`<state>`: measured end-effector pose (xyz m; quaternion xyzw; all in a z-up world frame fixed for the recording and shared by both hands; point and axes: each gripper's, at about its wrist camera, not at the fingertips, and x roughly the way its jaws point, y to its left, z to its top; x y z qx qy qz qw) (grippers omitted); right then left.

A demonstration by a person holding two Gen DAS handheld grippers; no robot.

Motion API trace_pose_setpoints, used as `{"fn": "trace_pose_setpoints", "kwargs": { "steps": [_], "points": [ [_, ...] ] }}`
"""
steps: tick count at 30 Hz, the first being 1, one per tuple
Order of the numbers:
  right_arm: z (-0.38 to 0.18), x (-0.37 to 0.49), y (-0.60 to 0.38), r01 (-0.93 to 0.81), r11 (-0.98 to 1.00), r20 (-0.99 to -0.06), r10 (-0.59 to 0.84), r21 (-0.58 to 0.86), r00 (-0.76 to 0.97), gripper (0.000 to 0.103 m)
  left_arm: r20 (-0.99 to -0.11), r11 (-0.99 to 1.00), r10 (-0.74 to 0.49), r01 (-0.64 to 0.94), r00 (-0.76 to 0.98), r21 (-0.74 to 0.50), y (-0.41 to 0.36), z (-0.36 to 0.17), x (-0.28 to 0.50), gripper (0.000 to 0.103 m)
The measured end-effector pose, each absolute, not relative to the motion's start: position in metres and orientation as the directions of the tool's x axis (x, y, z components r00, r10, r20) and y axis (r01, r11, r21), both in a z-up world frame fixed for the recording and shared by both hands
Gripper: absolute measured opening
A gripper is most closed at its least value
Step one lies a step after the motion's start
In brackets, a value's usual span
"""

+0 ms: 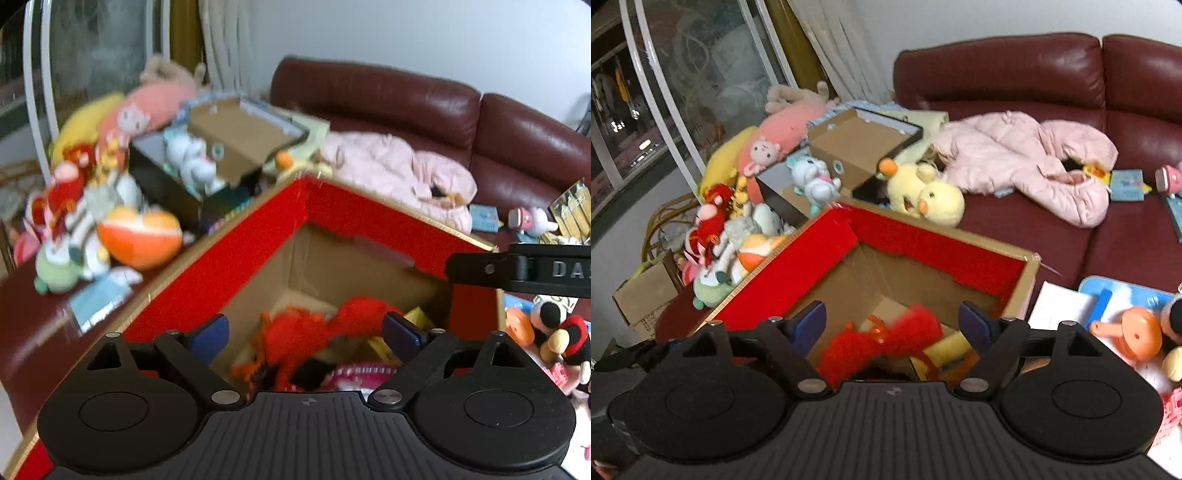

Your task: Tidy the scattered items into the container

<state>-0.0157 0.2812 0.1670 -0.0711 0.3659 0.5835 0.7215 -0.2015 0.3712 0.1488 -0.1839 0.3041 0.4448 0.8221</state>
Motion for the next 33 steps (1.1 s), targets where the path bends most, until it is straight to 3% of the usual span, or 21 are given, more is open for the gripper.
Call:
{"fn": "trace_pose_setpoints", "kwargs": {
  "steps": [16,24,33],
  "points": [
    [0.152,-0.05,0.3,-0.962,0.172,-0.719,0.695,0.211,-0.034,0.095,-0.783,0.582,0.513,-0.813,0.353,0.015,0.36,0.111,-0.226,0.099],
    [0.133,-0.062,0.311,-0.982,0.144,-0.781,0.624,0.121,-0.005,0.097,-0.806,0.619,0.504,-0.781,0.311,0.085,0.342,0.093,-0.226,0.099],
    [0.126,-0.074,0.315,-0.996,0.083,-0.804,0.595,0.036,0.021,0.099,-0.813,0.606,0.498,-0.791,0.3,0.08,0.348,0.087,-0.229,0.098]
  ]
}}
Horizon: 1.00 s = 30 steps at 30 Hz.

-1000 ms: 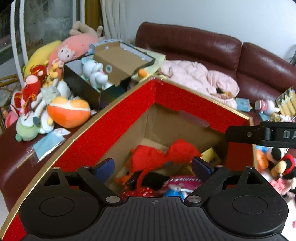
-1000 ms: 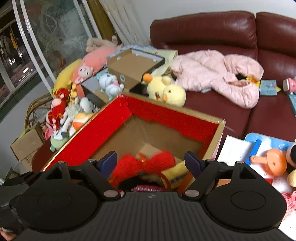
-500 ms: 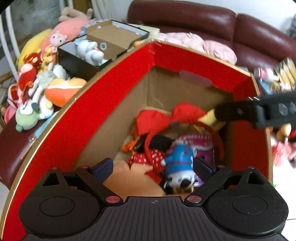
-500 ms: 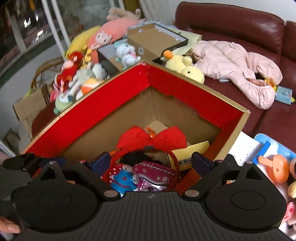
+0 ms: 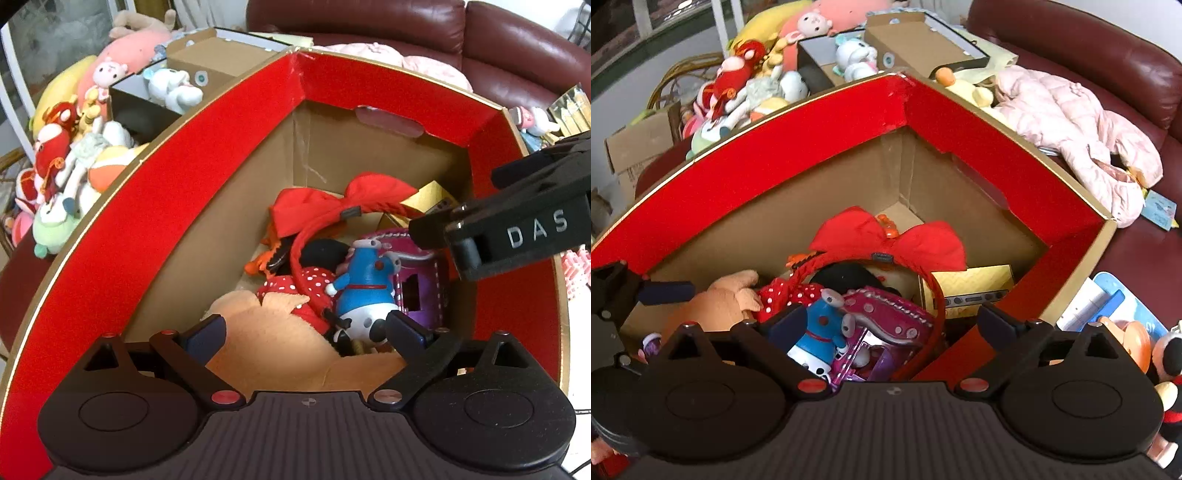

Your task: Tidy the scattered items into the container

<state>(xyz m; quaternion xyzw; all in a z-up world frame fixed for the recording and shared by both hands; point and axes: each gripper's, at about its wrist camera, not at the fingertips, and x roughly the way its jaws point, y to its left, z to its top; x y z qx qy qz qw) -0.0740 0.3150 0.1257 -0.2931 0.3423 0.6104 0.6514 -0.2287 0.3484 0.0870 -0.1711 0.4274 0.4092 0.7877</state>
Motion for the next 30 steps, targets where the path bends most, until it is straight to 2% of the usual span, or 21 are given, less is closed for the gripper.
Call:
{"fn": "trace_pose_setpoints", "kwargs": {
  "steps": [14,30],
  "points": [
    [0.123,-0.087,0.322,-0.996,-0.006,-0.821,0.567,-0.09,0.071,0.1,-0.816,0.608,0.493,-0.791,0.304,0.072,0.348,0.084,-0.23,0.099],
    [0.115,-0.091,0.326,-0.99,-0.046,-0.837,0.54,-0.131,0.086,0.1,-0.81,0.61,0.504,-0.787,0.301,0.087,0.346,0.08,-0.228,0.1]
  ]
}}
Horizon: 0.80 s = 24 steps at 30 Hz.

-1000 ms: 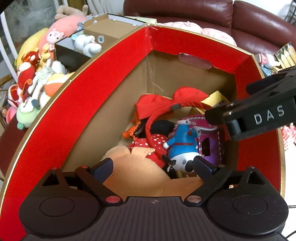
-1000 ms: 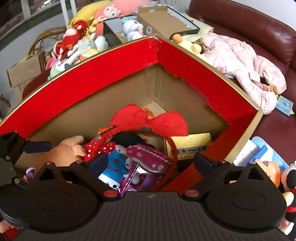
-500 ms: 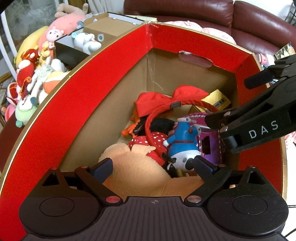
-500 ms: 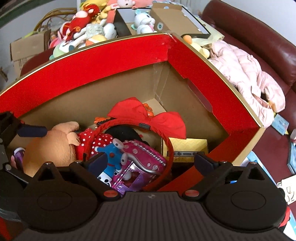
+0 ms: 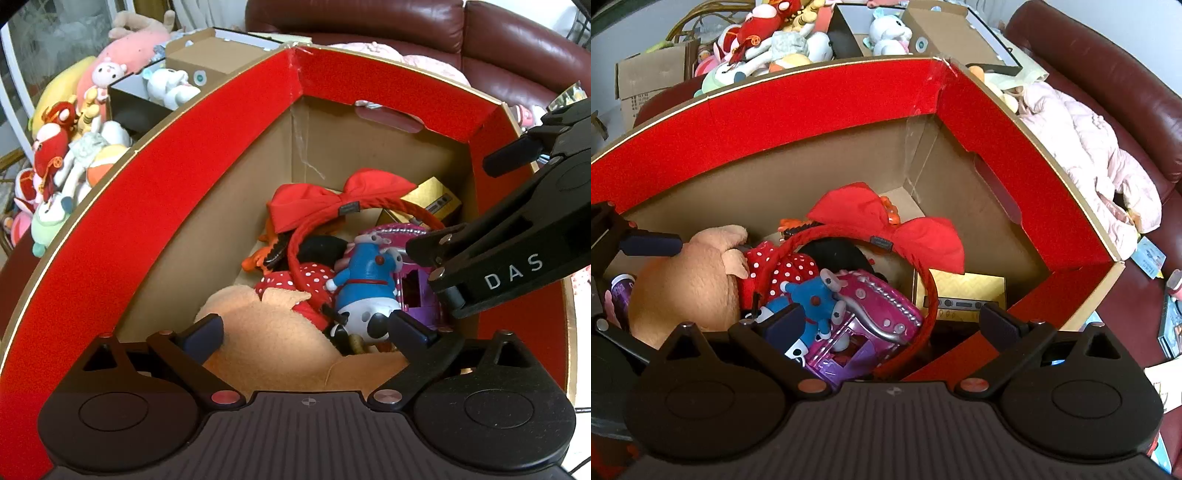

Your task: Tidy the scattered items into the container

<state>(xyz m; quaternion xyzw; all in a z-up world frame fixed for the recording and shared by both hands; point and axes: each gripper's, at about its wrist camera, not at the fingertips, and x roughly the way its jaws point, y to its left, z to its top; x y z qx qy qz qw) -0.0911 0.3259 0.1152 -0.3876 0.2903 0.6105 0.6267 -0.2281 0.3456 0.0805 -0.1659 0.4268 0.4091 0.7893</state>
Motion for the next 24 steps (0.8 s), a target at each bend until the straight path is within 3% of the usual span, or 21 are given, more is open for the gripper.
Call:
{"fn": "trace_pose_setpoints", "kwargs": {
  "steps": [24],
  "points": [
    [0.104,-0.097,0.329,-0.984,-0.071,-0.849,0.518,-0.161,0.102,0.101,-0.797,0.605,0.521,-0.791,0.306,0.091,0.344,0.076,-0.228,0.103]
  ]
}}
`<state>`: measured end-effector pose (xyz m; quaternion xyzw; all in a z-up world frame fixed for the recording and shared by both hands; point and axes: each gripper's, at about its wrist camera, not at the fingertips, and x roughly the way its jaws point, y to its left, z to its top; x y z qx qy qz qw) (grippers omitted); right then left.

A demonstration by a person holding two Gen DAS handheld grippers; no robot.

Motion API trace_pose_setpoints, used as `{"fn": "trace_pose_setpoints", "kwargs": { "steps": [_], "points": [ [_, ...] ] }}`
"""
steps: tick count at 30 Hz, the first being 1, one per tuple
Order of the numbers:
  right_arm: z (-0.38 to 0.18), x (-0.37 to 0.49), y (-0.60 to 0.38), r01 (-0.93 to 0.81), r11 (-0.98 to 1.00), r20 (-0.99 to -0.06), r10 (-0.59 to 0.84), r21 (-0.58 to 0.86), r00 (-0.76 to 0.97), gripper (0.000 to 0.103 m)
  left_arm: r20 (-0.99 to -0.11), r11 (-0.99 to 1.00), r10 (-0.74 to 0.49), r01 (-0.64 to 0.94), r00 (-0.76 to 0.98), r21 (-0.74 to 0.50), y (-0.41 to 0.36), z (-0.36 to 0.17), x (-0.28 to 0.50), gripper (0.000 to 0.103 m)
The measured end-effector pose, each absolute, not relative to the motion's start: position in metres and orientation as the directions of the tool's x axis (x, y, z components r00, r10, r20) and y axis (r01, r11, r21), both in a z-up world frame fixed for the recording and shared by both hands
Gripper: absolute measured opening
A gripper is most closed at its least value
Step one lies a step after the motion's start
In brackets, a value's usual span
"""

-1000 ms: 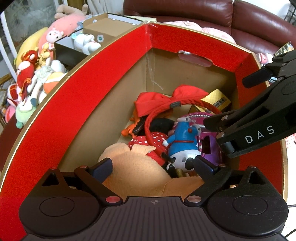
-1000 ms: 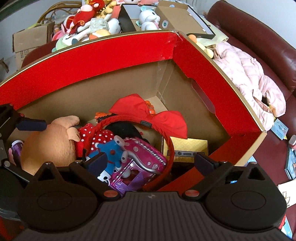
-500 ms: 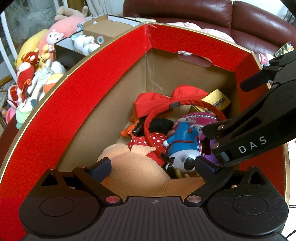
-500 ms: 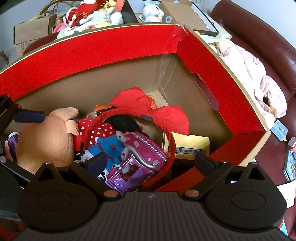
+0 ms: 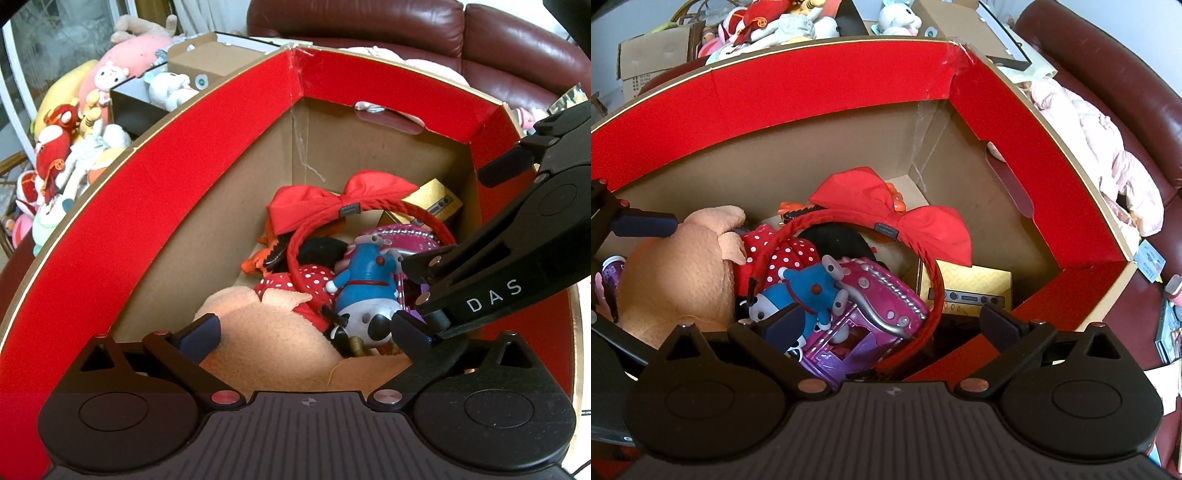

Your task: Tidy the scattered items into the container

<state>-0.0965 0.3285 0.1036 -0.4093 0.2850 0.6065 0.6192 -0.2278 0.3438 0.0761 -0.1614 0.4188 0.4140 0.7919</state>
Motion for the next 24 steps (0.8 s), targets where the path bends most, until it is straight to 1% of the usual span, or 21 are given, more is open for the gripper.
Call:
{"fn": "trace_pose_setpoints", "kwargs": {
  "steps": [24],
  "points": [
    [0.0994,-0.0967,0.3319,-0.983,-0.062,-0.854,0.507,-0.17,0.116,0.102,-0.785,0.602,0.535,-0.793,0.312,0.094,0.3424,0.0735,-0.2274,0.103]
  ]
}}
